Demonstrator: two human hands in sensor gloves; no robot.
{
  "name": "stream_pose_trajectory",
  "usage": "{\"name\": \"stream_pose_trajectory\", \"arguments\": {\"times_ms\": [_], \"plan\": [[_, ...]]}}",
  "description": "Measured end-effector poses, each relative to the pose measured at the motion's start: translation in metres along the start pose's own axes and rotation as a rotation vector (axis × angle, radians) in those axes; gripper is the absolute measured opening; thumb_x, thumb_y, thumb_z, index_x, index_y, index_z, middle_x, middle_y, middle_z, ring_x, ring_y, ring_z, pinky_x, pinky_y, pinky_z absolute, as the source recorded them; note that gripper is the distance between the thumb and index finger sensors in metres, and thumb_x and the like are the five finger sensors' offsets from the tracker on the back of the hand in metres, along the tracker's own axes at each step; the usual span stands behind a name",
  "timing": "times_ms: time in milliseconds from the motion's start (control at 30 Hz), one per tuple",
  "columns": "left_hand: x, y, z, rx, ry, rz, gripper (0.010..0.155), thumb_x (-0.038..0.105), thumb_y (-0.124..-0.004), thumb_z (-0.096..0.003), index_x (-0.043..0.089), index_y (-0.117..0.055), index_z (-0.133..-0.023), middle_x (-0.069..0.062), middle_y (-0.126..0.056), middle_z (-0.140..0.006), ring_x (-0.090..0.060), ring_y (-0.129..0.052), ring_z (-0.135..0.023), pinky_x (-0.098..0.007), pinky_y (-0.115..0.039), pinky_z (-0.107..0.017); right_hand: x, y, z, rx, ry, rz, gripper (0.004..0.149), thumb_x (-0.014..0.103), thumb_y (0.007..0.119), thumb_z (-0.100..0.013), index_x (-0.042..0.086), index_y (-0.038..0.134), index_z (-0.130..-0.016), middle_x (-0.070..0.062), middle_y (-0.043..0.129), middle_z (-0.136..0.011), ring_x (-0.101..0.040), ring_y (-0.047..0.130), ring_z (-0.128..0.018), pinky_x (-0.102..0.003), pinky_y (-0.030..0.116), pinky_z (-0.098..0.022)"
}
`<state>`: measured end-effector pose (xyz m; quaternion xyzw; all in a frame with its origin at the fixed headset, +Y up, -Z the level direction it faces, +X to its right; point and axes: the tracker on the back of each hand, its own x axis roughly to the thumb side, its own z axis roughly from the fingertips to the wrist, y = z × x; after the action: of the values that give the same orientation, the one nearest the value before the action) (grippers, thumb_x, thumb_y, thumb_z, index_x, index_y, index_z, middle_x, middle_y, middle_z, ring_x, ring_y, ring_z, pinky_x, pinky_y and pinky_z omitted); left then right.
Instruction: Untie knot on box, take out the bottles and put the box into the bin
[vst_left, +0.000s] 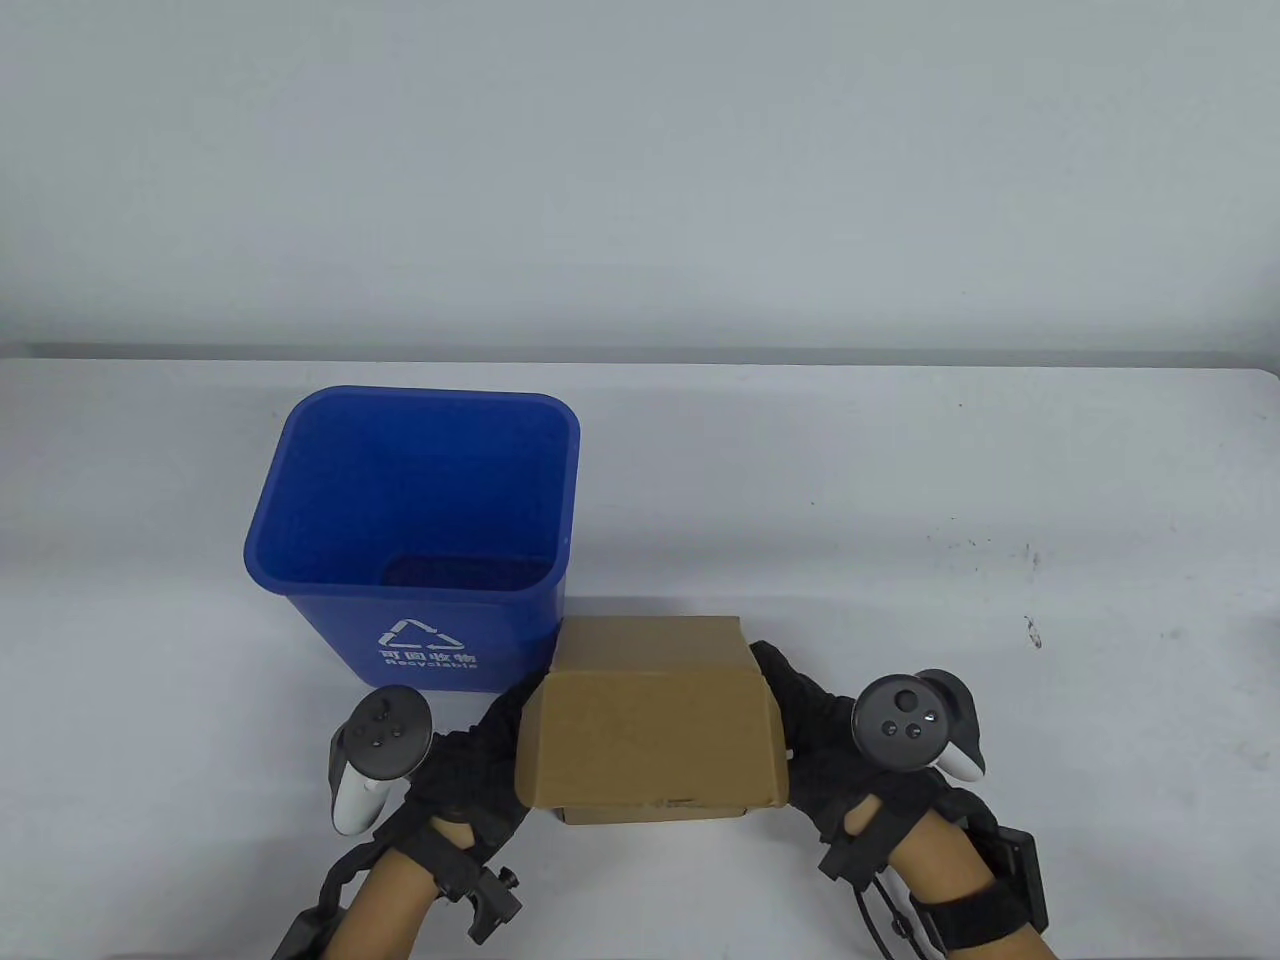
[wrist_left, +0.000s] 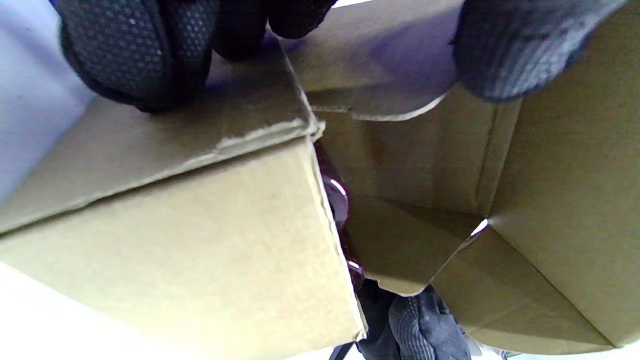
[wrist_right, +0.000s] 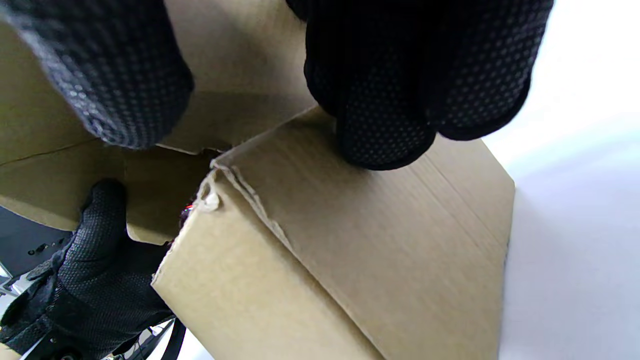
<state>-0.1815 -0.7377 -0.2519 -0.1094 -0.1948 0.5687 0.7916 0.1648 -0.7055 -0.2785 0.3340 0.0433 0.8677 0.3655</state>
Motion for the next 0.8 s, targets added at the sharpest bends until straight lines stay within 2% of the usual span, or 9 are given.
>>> {"name": "stream_pose_trajectory", "arguments": {"times_ms": [200, 300, 400, 467, 567, 633, 800], "plan": [[-0.002, -0.001, 0.001, 0.008, 0.014, 0.046, 0.098, 0.072, -0.061, -0.0469, 0.002, -0.032, -0.110, -0.030, -0.046, -0.106, -0.061, -0.080, -0.072, -0.060, -0.078, -0.054, -0.003, 0.012, -0.003, 0.049, 0.101, 0.087, 0.107, 0.057, 0.083, -0.041, -0.004, 0.017, -0.100, -0.016, 0.061, -0.088, -0.037, 0.090, -0.071, -0.052, 0.078, -0.052], [-0.001, -0.002, 0.000, -0.007, 0.000, 0.026, 0.101, 0.073, -0.064, -0.0458, 0.002, -0.030, -0.111, -0.031, -0.043, -0.106, -0.062, -0.077, -0.072, -0.061, -0.075, -0.055, -0.008, 0.013, -0.004, 0.048, 0.106, 0.040, 0.107, 0.058, 0.082, -0.042, -0.005, 0.018, -0.100, -0.017, 0.062, -0.088, -0.036, 0.091, -0.070, -0.051, 0.080, -0.051], [0.003, -0.006, -0.003, -0.103, -0.020, -0.048, 0.110, 0.073, -0.073, -0.0422, 0.004, -0.022, -0.111, -0.031, -0.031, -0.109, -0.062, -0.068, -0.077, -0.062, -0.069, -0.059, -0.010, 0.013, -0.004, 0.022, 0.105, 0.022, 0.104, 0.059, 0.080, -0.042, -0.006, 0.023, -0.100, -0.016, 0.066, -0.086, -0.035, 0.094, -0.067, -0.049, 0.082, -0.049], [0.006, -0.006, -0.003, -0.081, -0.010, -0.149, 0.109, 0.066, -0.081, -0.0421, 0.005, -0.021, -0.110, -0.029, -0.032, -0.109, -0.060, -0.069, -0.078, -0.060, -0.070, -0.059, -0.012, 0.013, -0.004, 0.008, 0.110, -0.012, 0.103, 0.059, 0.081, -0.042, -0.006, 0.026, -0.100, -0.015, 0.069, -0.084, -0.034, 0.097, -0.063, -0.048, 0.084, -0.047], [0.008, -0.007, -0.005, -0.095, 0.007, -0.219, 0.101, 0.052, -0.085, -0.0460, 0.007, -0.020, -0.110, -0.027, -0.032, -0.109, -0.056, -0.071, -0.079, -0.057, -0.071, -0.059, -0.015, 0.013, -0.004, 0.005, 0.127, -0.046, 0.100, 0.059, 0.081, -0.042, -0.005, 0.030, -0.100, -0.014, 0.072, -0.082, -0.032, 0.099, -0.061, -0.046, 0.086, -0.045], [0.008, -0.007, -0.005, -0.077, 0.021, -0.234, 0.092, 0.043, -0.082, -0.0495, 0.009, -0.021, -0.109, -0.025, -0.033, -0.108, -0.054, -0.073, -0.078, -0.056, -0.073, -0.058, -0.018, 0.013, -0.005, 0.012, 0.143, -0.060, 0.100, 0.059, 0.081, -0.042, -0.006, 0.033, -0.100, -0.014, 0.074, -0.081, -0.030, 0.101, -0.059, -0.045, 0.088, -0.044], [0.009, -0.008, -0.004, -0.076, 0.032, -0.248, 0.085, 0.037, -0.077, -0.0522, 0.010, -0.020, -0.109, -0.025, -0.032, -0.109, -0.054, -0.072, -0.078, -0.056, -0.072, -0.058, -0.026, 0.015, -0.005, 0.011, 0.193, -0.151, 0.099, 0.061, 0.083, -0.041, -0.006, 0.040, -0.099, -0.014, 0.079, -0.077, -0.029, 0.104, -0.054, -0.044, 0.090, -0.040]]}}
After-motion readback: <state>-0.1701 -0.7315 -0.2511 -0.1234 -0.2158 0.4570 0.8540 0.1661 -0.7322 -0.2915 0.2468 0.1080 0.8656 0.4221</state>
